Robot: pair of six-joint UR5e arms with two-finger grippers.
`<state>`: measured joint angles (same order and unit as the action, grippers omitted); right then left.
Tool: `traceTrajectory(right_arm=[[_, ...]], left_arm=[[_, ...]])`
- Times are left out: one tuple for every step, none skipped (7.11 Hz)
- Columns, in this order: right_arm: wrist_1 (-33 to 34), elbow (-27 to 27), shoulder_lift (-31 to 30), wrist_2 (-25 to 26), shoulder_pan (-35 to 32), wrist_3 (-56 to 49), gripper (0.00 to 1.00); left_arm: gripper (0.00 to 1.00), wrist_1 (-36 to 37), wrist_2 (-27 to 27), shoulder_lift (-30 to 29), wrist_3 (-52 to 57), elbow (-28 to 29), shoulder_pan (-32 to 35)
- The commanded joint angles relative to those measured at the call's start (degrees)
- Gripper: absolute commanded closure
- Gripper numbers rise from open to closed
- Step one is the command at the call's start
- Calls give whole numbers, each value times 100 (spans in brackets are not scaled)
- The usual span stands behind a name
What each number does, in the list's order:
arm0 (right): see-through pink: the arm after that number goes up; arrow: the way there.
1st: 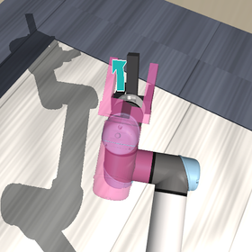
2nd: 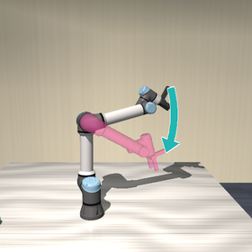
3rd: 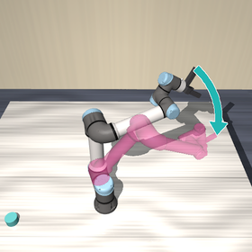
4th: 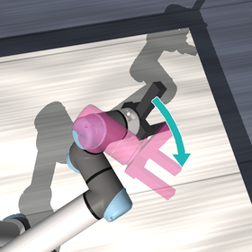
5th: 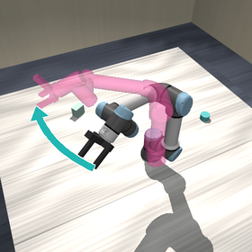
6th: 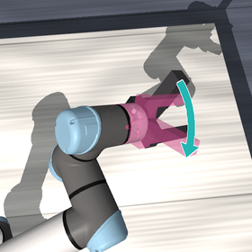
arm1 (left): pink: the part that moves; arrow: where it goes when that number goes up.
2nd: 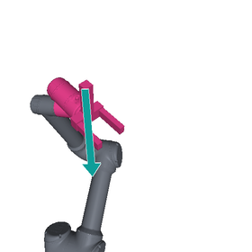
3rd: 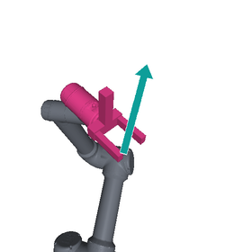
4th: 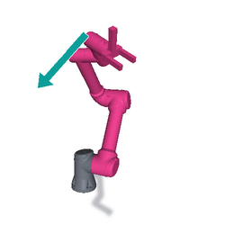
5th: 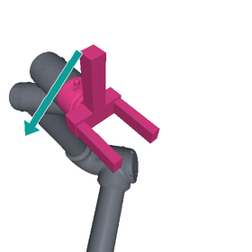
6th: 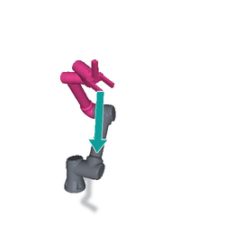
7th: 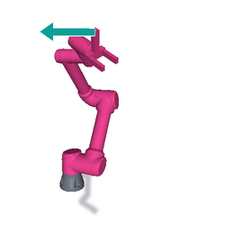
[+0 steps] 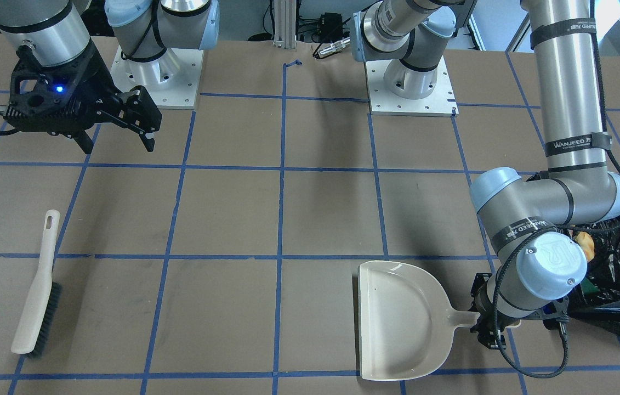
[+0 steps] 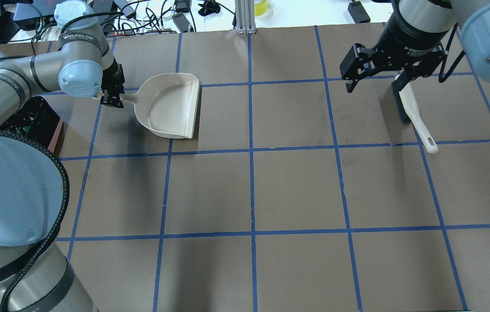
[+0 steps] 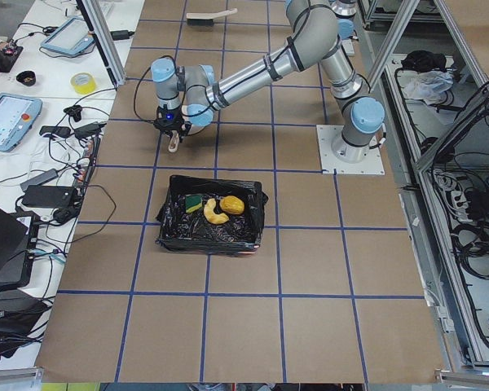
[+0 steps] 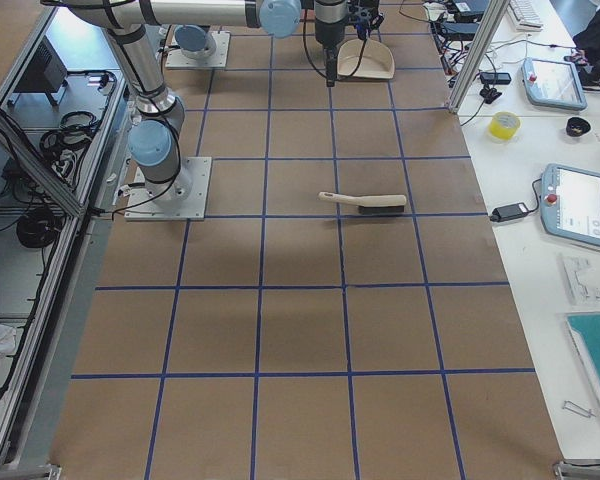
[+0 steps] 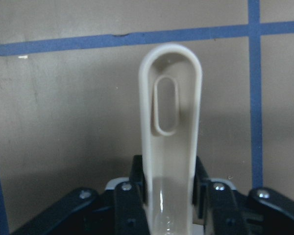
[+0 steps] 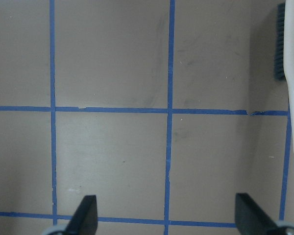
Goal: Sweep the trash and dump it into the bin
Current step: 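Lower the dustpan onto the table with the left gripper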
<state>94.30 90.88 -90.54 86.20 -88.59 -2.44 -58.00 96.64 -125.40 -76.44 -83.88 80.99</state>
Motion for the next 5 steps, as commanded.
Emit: traceTrajectory(right_arm=[[-8, 0, 1, 2, 0, -2, 0], [-8, 0, 1, 2, 0, 7, 0], [-8, 9, 1, 2, 0, -2, 0], [-8, 0, 1, 2, 0, -2, 0], [-8, 9, 1, 2, 0, -2, 0]], left_arm=[[87, 0, 13, 25, 85, -5, -4], [85, 0, 21, 33, 286, 3, -4], [78, 8, 30, 34, 332, 12, -4], [74, 0, 30, 42, 323, 21, -4], [64, 8, 39, 51, 271, 38, -4]])
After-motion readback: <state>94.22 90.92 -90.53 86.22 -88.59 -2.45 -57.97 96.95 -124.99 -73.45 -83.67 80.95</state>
